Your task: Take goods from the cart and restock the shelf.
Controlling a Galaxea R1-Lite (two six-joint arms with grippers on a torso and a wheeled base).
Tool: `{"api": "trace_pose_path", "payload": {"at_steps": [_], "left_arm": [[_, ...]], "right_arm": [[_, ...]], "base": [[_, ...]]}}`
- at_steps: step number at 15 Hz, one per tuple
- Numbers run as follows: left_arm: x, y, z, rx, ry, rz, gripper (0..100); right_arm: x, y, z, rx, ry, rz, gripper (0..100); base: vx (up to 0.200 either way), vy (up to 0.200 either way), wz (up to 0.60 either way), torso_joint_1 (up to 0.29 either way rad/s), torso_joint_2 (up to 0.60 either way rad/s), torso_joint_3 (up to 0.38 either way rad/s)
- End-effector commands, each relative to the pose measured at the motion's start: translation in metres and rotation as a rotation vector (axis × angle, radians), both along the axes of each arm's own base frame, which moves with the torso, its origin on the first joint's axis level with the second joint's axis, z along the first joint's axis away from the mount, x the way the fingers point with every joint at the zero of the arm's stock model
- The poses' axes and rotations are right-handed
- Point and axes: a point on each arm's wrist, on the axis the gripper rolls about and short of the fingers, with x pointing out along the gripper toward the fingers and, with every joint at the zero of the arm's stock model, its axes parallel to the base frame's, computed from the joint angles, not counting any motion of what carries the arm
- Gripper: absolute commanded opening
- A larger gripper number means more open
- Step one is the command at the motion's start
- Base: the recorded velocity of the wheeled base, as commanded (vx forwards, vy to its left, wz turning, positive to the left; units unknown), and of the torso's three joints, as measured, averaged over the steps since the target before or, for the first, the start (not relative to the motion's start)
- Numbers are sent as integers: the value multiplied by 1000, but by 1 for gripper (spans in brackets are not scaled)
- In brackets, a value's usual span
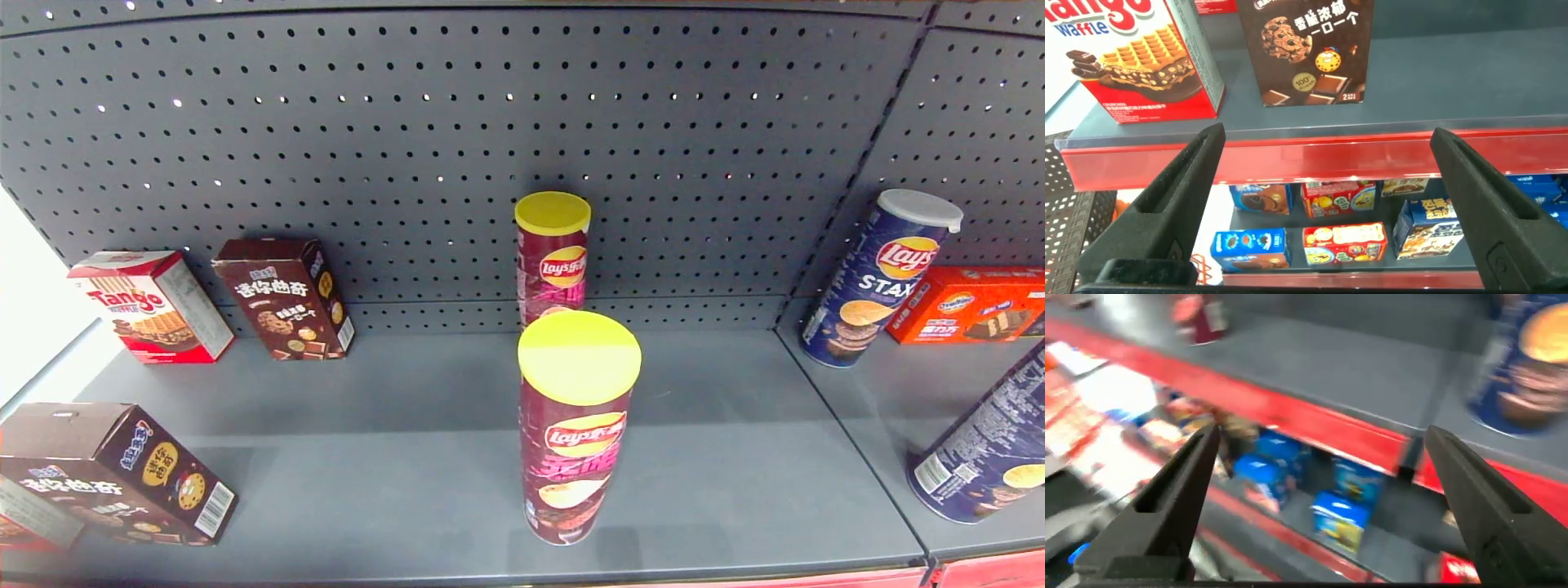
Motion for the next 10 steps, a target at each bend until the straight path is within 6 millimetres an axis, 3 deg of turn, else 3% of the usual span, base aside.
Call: {"api": "trace_pose_path", "payload": {"at_steps": [1,7,10], "left_arm": [[0,0,0,0,1,0,100],[0,0,0,-3,1,-1,100],[0,0,0,-3,1,-1,100]], "right_arm": [[1,5,1,-14,36,-161,100],[8,9,2,-15,119,-468,100],[12,10,3,-36,166,-508,100]], "base": [[0,0,0,0,0,0],[0,0,0,0,0,0],[0,0,0,0,0,0]]}}
